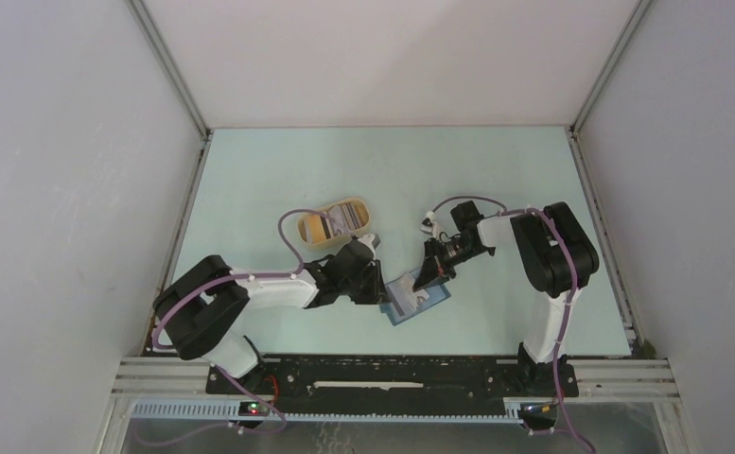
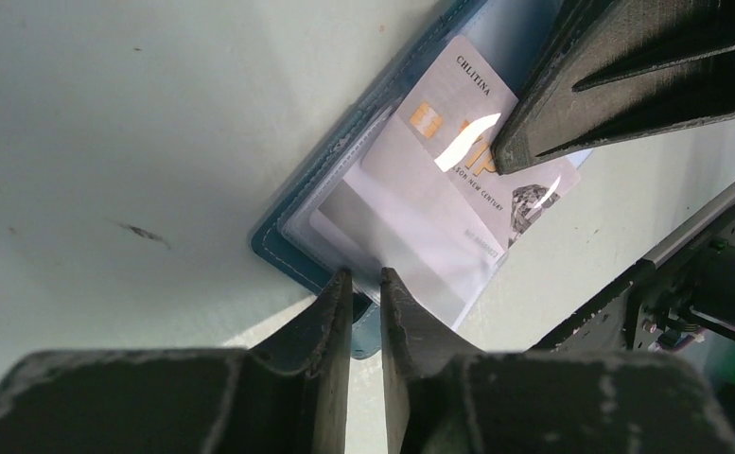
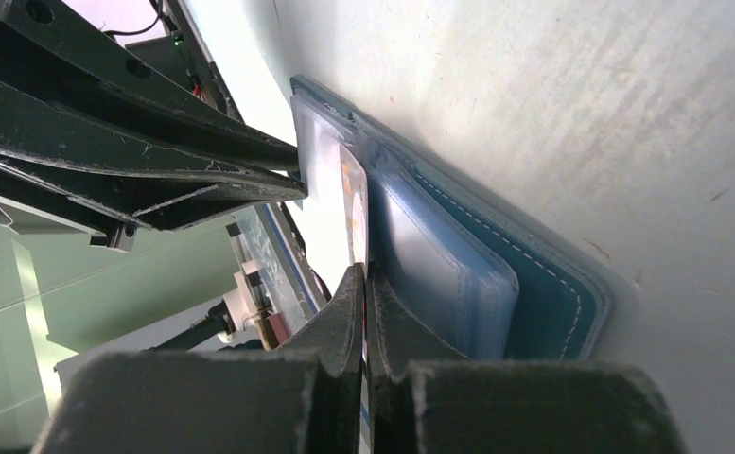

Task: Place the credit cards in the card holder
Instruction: Insert the credit card into the card holder.

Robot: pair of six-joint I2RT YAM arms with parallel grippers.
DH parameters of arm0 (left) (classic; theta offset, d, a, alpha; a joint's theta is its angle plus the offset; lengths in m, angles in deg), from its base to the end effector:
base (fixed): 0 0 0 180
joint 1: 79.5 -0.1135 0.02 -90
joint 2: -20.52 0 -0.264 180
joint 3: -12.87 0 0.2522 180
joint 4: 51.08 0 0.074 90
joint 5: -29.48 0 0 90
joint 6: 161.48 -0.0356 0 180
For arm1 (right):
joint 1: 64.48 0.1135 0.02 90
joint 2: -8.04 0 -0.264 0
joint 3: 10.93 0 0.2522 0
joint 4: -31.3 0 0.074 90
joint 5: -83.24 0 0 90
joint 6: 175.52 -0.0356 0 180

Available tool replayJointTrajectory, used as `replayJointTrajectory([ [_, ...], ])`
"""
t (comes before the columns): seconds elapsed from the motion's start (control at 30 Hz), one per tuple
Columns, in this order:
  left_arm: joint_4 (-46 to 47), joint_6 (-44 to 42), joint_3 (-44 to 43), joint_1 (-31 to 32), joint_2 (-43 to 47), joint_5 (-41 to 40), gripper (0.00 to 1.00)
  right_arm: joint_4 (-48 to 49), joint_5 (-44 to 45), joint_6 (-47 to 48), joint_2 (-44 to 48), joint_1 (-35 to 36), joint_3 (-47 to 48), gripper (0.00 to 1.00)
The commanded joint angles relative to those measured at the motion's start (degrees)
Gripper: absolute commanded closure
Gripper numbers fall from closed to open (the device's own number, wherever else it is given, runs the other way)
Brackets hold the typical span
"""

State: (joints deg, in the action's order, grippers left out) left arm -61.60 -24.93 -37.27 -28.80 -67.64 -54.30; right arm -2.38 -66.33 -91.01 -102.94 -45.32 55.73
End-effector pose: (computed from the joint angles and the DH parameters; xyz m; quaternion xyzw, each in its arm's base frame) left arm 0.1760 -0.2212 0.1400 0.0530 0.9326 -0.2988 0.1955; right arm 0.2866 0.1321 0.0938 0.1543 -0.8508 -0.5020 0.0168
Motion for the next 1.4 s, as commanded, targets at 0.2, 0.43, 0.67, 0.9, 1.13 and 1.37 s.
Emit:
replayJointTrajectory([
  [0.2,-2.02,-2.49,-0.09,0.32,-2.14,-3.05,0.80,3.76,0.23,-1.82,0.06,2.09,-0.54,0.90],
  [0.43,-1.21,-2.51,0.58,0.32,0.22,-3.97,0.80,-4.94,4.05,3.16,0.28,4.48,4.16,0.73],
  [0.67,0.12,-2.64,1.35,0.36,1.61,-4.47,0.80,-11.92,11.37,7.58,2.87,7.07,8.79,0.65],
  [0.9,1.27,-2.69,2.47,0.15,3.26,-5.23,0.79,-15.72,19.43,11.39,3.97,12.61,11.21,0.54],
  [1.13,5.23,-1.69,4.73,-0.78,4.10,-3.60,0.80,-16.50,26.07,14.26,6.85,17.53,11.60,0.55],
  [1.37,11.48,0.13,7.43,-1.82,4.28,-0.57,0.81,-20.06,18.91,15.38,4.34,20.50,14.10,0.55],
])
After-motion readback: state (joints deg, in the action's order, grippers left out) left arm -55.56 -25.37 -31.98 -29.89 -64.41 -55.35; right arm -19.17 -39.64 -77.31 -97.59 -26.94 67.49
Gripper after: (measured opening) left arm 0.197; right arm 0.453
